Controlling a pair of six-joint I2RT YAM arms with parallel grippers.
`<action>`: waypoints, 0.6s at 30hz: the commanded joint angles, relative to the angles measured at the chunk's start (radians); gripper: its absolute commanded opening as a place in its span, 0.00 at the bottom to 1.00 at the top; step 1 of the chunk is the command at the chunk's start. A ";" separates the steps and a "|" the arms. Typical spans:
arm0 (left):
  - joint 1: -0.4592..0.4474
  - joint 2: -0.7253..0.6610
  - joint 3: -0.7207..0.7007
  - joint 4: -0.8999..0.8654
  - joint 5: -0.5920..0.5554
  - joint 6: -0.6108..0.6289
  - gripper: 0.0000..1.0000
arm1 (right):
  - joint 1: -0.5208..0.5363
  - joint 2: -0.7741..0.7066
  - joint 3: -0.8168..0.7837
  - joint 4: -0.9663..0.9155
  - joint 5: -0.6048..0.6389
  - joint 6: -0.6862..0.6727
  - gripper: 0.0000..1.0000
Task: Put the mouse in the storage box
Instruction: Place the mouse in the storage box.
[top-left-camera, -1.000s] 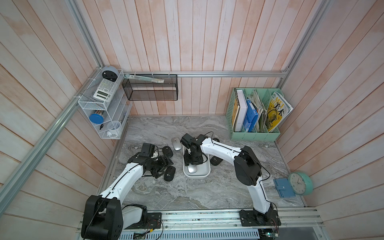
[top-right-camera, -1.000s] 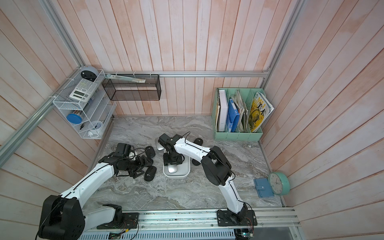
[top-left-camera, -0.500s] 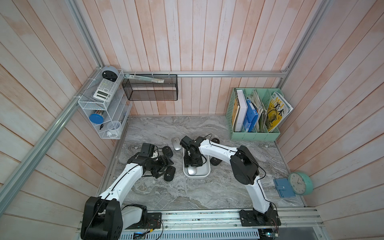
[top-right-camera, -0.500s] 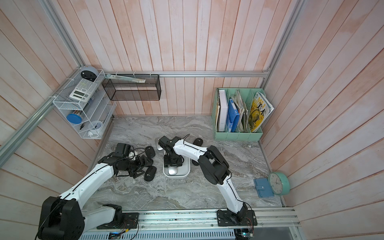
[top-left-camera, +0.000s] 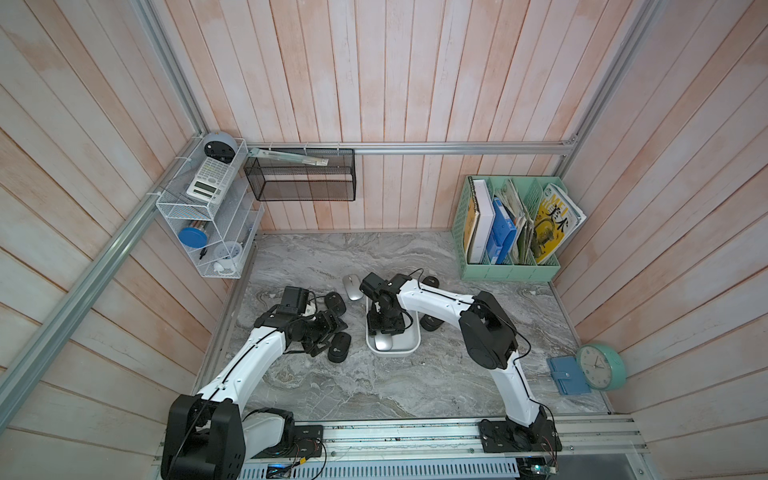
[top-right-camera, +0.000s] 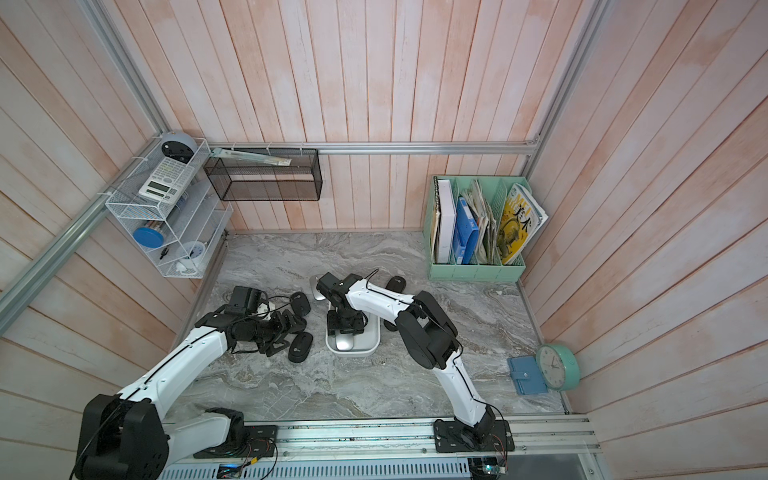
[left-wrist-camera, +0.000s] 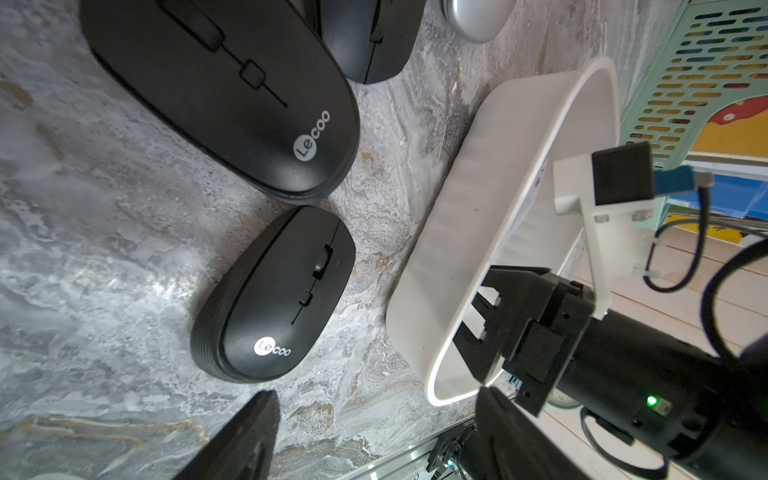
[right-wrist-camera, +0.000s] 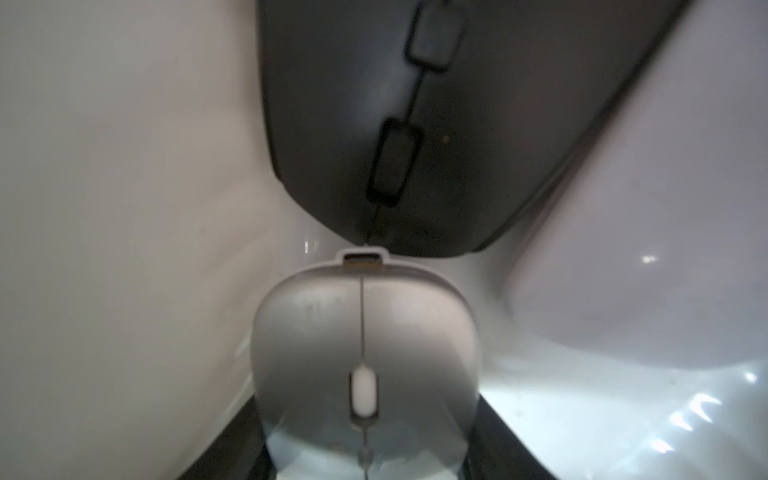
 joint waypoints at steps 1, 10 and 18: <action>0.003 -0.021 -0.013 -0.001 0.019 0.003 0.80 | 0.009 -0.007 0.000 -0.031 0.009 0.000 0.66; -0.007 -0.069 -0.002 0.004 0.047 -0.017 0.81 | 0.020 -0.074 0.037 -0.076 0.042 -0.037 0.76; -0.020 -0.086 0.016 -0.019 0.034 -0.020 0.81 | 0.013 -0.159 0.076 -0.135 0.120 -0.045 0.76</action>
